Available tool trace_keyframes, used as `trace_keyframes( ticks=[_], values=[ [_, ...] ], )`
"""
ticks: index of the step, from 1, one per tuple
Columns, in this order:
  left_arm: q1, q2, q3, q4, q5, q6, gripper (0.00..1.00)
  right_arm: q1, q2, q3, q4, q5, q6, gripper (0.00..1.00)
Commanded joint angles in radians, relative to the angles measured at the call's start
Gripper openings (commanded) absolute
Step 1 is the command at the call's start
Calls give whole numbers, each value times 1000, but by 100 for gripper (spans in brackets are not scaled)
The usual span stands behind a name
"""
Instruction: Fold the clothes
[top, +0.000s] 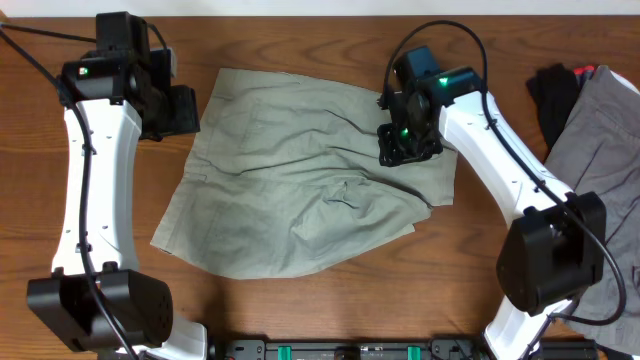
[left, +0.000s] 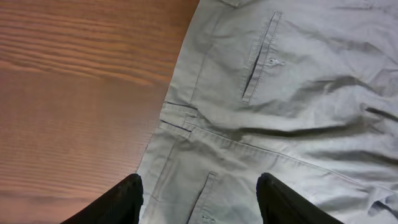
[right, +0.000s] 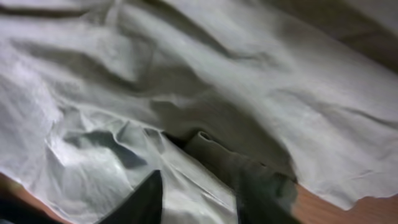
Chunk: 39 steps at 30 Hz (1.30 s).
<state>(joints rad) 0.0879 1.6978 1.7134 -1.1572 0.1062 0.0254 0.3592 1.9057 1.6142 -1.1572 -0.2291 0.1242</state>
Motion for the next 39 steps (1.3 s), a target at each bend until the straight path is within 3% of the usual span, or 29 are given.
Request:
trace_keyframes(
  ticks=[1, 4, 6, 7, 9, 13, 16, 17, 19, 20, 22, 27, 30, 34, 39],
  values=[
    [0, -23, 6, -2, 10, 0, 62, -1, -19, 9, -21, -9, -35, 41],
    [0, -23, 6, -11, 10, 0, 61, 2, -16, 7, -107, -14, -72, 48],
    [0, -23, 6, -13, 10, 0, 61, 6, -14, 1, -154, 28, -117, 64],
    [0, -23, 6, -13, 10, 0, 61, 8, -15, -9, -162, 66, -118, 78],
    [0, -23, 6, -10, 10, 0, 61, 9, -14, -40, -162, 83, -124, 91],
    [0, -23, 6, -10, 11, 0, 61, 14, -14, -169, -118, 60, -146, 94],
    [0, -22, 6, -10, 11, 0, 61, 18, -14, -271, -18, 14, -153, 79],
    [0, -23, 6, -10, 11, 0, 62, 21, -14, -296, 9, -34, -175, 68],
    [0, -23, 6, -10, 11, 0, 61, 28, -15, -305, -1, -175, -238, 25],
    [0, -23, 6, -10, 11, 0, 61, 31, -20, -298, -26, -269, -276, 11],
    [0, -23, 6, -10, 11, 0, 62, 34, -43, -275, -79, -419, -323, 2],
    [0, -23, 6, -8, 11, 0, 62, 29, -112, -126, -299, -513, -332, 1],
    [0, -22, 6, -2, 11, 0, 62, 27, -148, -39, -332, -512, -331, 1],
    [0, -23, 6, 3, 11, 0, 62, 26, -152, -3, -195, -495, -299, 1],
    [0, -23, 6, 2, 10, 0, 62, 26, -111, -58, 75, -313, -129, 6]
  ],
)
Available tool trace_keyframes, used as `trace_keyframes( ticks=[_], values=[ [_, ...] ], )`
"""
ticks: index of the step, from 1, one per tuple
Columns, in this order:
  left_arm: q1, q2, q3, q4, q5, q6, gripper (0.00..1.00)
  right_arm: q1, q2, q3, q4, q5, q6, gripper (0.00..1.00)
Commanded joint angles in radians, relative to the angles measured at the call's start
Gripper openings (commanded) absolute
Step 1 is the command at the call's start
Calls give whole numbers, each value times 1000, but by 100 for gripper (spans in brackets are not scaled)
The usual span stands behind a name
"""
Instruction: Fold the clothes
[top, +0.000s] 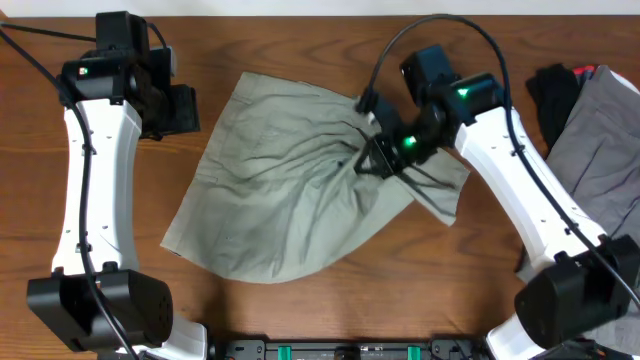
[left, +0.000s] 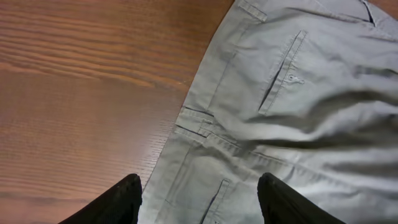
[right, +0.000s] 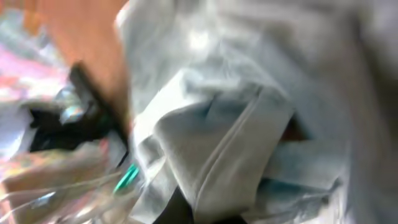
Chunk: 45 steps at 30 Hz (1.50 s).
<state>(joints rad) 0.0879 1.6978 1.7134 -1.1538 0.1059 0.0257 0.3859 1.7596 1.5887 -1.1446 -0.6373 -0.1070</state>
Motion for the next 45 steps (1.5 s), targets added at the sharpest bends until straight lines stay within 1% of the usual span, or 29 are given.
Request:
trace_keyframes(
  ticks=[1, 2, 4, 5, 7, 9, 14, 16, 18, 20, 21, 23, 25, 27, 28, 29, 32, 33, 34, 35, 37, 40, 42, 45],
  values=[
    [0, -23, 6, -1, 11, 0, 62, -1, 51, -47, 125, 119, 123, 11],
    [0, -23, 6, -1, 11, 0, 63, -2, 71, -59, 185, 142, 129, 15],
    [0, -23, 6, -1, 11, 0, 63, -4, 110, -67, 263, 221, 130, 49],
    [0, -23, 6, -1, 11, 0, 66, -8, 128, -67, 281, 261, 130, 49],
    [0, -23, 6, -1, 11, 0, 68, -32, 139, -66, 264, 271, 138, 46],
    [0, -23, 6, -2, 11, 0, 68, -69, 127, -64, 198, 234, 127, 45],
    [0, -22, 6, -1, 11, 0, 70, -162, 71, -65, 18, 223, 74, 43],
    [0, -22, 6, -1, 11, 0, 70, -197, 41, -65, -52, 203, 46, 44],
    [0, -23, 6, -8, 16, 0, 70, -225, 18, -65, -134, 241, 48, 45],
    [0, -23, 6, -19, 42, 0, 65, -240, 15, -65, -190, 309, 89, 45],
    [-1, -23, 6, -25, 69, 0, 64, -246, 15, -67, -217, 344, 124, 45],
    [-7, -23, 6, -35, 100, 0, 59, -249, 16, -90, -253, 372, 179, 43],
    [-21, -25, 6, -47, 100, 12, 57, -242, 16, -129, -274, 345, 185, 46],
    [-42, -33, 6, -64, 100, 27, 57, -224, 16, -193, -257, 283, 185, 47],
    [-53, -39, 6, -71, 100, 31, 57, -212, 16, -223, -246, 253, 185, 46],
    [-67, -48, 6, -77, 100, 34, 57, -200, 16, -252, -228, 229, 187, 42],
    [-105, -87, 6, -98, 76, 34, 57, -151, 16, -349, -104, 196, 282, 22],
    [-117, -105, 6, -108, 64, 33, 57, -135, 16, -370, -45, 166, 300, 15],
    [-127, -123, 6, -116, 61, 33, 57, -116, 16, -397, 55, 106, 326, 10],
    [-135, -140, 6, -122, 62, 33, 57, -103, 16, -410, 131, 60, 345, 8],
    [-151, -172, 6, -134, 63, 32, 57, -70, 16, -439, 375, -48, 413, 2],
    [-168, -209, 6, -147, 63, 32, 57, -30, 16, -455, 670, -39, 558, 1],
    [-176, -224, 6, -156, 62, 32, 57, -6, 19, -457, 842, -36, 583, 1],
    [-179, -228, 6, -182, 63, 29, 58, 18, 19, -456, 959, 18, 593, 2]
  ],
)
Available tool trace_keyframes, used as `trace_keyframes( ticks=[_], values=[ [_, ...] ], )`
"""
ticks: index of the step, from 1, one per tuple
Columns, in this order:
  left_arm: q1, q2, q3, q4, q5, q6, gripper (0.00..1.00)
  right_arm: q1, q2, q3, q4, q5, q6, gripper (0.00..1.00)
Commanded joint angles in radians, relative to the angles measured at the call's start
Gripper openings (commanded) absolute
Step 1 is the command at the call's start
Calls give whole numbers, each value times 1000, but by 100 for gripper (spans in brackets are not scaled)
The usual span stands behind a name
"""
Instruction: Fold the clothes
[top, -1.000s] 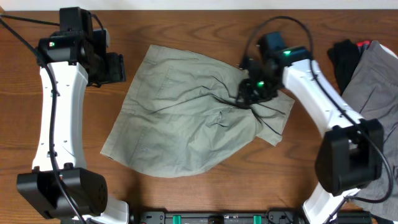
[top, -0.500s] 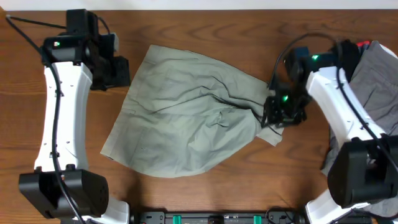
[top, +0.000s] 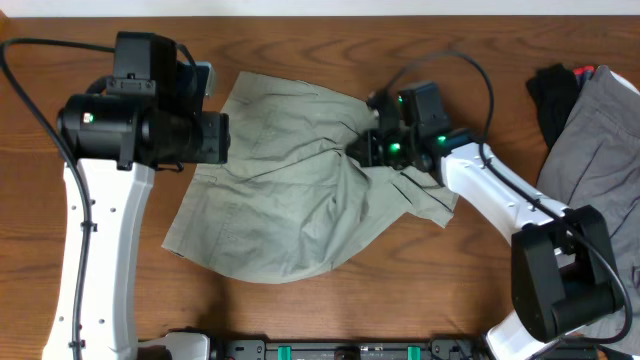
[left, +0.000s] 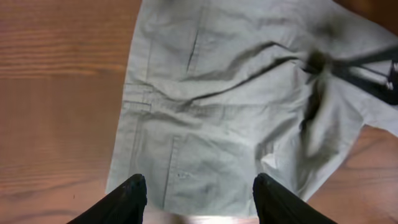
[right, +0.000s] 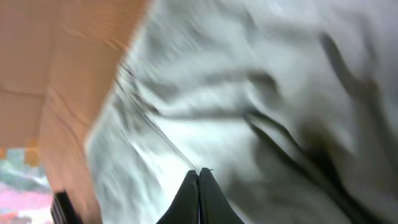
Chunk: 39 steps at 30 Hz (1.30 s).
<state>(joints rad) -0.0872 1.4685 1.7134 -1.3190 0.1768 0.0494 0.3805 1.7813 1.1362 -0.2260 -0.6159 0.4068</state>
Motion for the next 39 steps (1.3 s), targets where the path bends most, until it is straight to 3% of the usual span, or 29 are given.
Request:
trace_keyframes(
  ticks=[1, 6, 9, 12, 15, 20, 25, 33, 39],
  values=[
    [-4, 2, 6, -26, -8, 6, 58, 25, -3, -3, 48, 13, 79, 3],
    [-4, 2, 5, -39, -4, -1, 58, -39, -18, 20, -85, 16, -53, 7],
    [-4, 2, 5, -39, -4, -2, 58, -122, -69, 68, -296, 19, -226, 11],
    [-4, 2, 5, -38, -4, -2, 58, -211, -142, 109, -521, 70, -361, 20],
    [-4, 2, 5, -35, -5, -1, 58, -279, -210, 111, -685, 146, -418, 32],
    [-4, 2, 5, -26, -5, -1, 59, -303, -224, 91, -835, 175, -457, 34],
    [-4, 2, 5, -23, -5, -1, 59, -257, -223, -60, -742, 175, -379, 34],
    [-4, 2, 5, -12, -5, -1, 59, -190, -223, -323, -368, 126, -156, 43],
    [-4, 2, 5, -12, -5, -1, 59, -146, -223, -432, -195, 167, 0, 48]
  ],
)
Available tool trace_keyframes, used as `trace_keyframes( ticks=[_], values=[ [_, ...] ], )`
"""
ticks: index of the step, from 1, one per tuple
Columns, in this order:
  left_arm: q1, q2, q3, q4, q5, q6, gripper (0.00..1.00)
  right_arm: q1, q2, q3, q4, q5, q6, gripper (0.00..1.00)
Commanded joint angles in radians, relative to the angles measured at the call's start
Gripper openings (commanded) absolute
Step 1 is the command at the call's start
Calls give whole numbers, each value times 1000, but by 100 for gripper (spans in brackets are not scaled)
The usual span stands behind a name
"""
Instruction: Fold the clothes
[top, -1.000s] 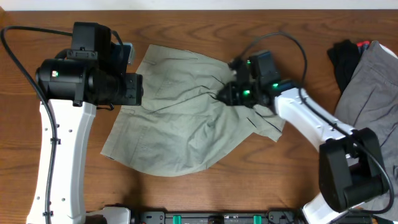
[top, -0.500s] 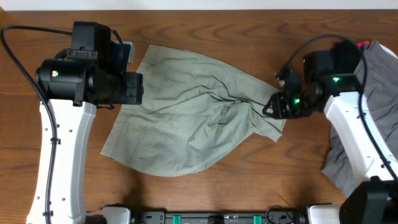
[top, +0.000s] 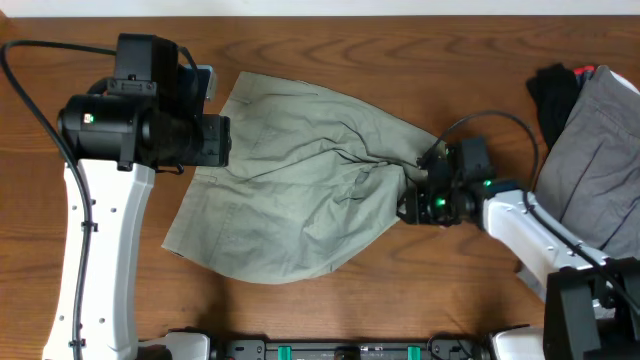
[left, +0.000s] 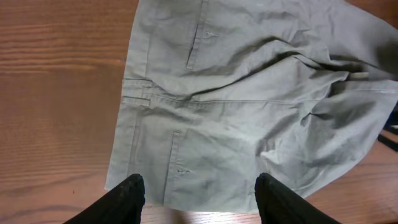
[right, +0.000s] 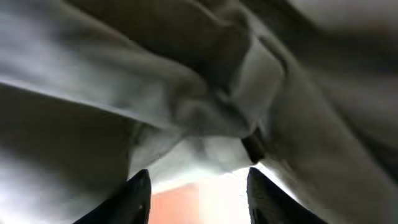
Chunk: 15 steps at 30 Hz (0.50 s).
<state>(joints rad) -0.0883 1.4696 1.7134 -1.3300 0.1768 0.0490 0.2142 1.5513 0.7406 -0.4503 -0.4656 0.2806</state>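
Pale green-grey shorts (top: 300, 180) lie rumpled on the wooden table (top: 480, 60), waistband to the left, right side bunched into folds. My left gripper (left: 199, 200) hangs open high over the shorts' left edge (left: 134, 118), holding nothing; the overhead view shows it at the left gripper (top: 205, 140). My right gripper (top: 408, 205) sits low at the shorts' right edge. In the right wrist view its fingers (right: 140, 193) stand apart, the bunched fabric (right: 205, 106) just beyond them and bare wood between.
A grey garment (top: 600, 130) and a black one (top: 555, 95) are piled at the table's right end, behind my right arm. A dark rail (top: 350, 350) runs along the front edge. Bare wood shows left of the shorts (left: 56, 93).
My right gripper was shut on fabric near the shorts' upper middle; now it is open, low at their right edge, and the right side lies stretched rightward. The left arm has barely moved.
First the shorts lay spread, my right gripper on their right leg and the left one low by the waistband. Then the right gripper held gathered fabric and the shorts had shifted. Later the left gripper stood higher. Now the fabric is released at the right.
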Motion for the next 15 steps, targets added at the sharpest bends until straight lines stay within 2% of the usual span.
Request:
trace_keyframes(
  ticks=[1, 6, 8, 10, 11, 13, 14, 15],
  values=[
    [-3, 0, 5, -1, -5, -1, 60, 24, 7, -47, 44, 32, 148, 48],
    [-3, 0, 5, 0, -5, -1, 60, 29, 7, -80, 98, 77, 221, 48],
    [-3, 0, 5, 0, -5, 0, 60, 29, 7, -88, 126, 77, 220, 38],
    [-3, 0, 5, 0, -5, 0, 60, 29, 7, -89, 157, 71, 220, 20],
    [-3, 0, 5, 0, -5, 0, 60, 29, 6, -89, 177, 64, 220, 17],
    [-3, 0, 5, 0, -5, 0, 60, 29, 6, -89, 228, 38, 220, 17],
    [-3, 0, 5, 0, -5, 0, 60, 29, 6, -89, 244, 35, 220, 22],
    [-3, 0, 5, 0, -5, 0, 60, 29, 6, -89, 259, 32, 220, 31]
  ],
)
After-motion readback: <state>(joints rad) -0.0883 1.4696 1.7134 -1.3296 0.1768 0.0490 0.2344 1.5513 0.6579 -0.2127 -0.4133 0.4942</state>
